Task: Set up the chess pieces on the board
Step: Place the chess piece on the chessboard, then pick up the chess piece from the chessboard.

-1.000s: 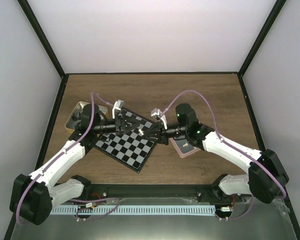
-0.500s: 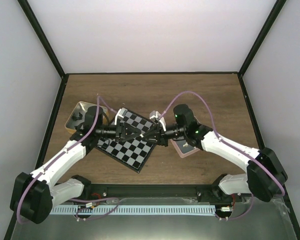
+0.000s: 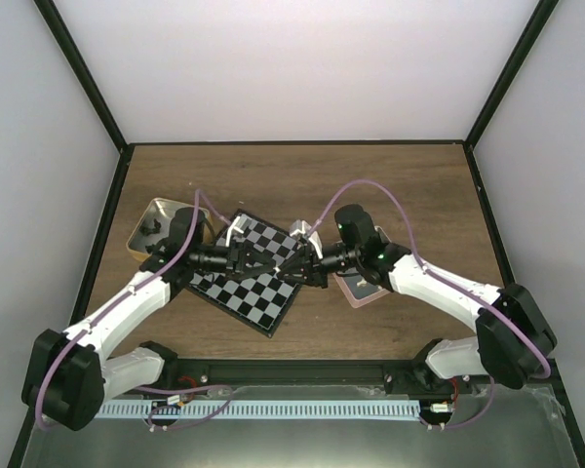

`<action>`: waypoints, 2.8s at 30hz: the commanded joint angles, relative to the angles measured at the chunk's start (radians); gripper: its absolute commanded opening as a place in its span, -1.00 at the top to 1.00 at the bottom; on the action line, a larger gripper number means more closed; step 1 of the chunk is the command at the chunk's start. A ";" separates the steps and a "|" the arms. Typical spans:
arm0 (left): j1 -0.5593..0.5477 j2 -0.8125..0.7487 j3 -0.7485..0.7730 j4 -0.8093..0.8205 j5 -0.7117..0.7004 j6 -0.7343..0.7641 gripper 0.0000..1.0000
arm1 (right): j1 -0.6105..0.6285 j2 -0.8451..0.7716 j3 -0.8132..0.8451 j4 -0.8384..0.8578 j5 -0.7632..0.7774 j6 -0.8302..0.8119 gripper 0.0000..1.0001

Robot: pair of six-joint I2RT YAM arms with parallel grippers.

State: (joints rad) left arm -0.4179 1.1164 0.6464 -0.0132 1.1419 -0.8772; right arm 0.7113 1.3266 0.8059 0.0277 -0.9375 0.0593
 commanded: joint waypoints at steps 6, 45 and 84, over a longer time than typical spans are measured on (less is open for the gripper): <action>-0.009 0.044 0.003 -0.034 0.001 0.021 0.57 | 0.031 0.004 0.045 -0.022 -0.006 -0.052 0.73; -0.517 0.276 0.030 -0.175 -1.560 0.268 0.86 | 0.031 -0.208 -0.182 -0.078 0.962 0.562 -0.37; -0.375 0.404 0.257 -0.588 -1.208 0.361 0.74 | 0.008 -0.191 -0.218 -0.091 0.959 0.591 -0.35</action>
State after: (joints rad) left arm -0.7975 1.5108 0.8700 -0.5789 -0.0368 -0.5350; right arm 0.7231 1.1343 0.5991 -0.0673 0.0048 0.6464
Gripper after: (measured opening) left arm 0.159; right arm 0.676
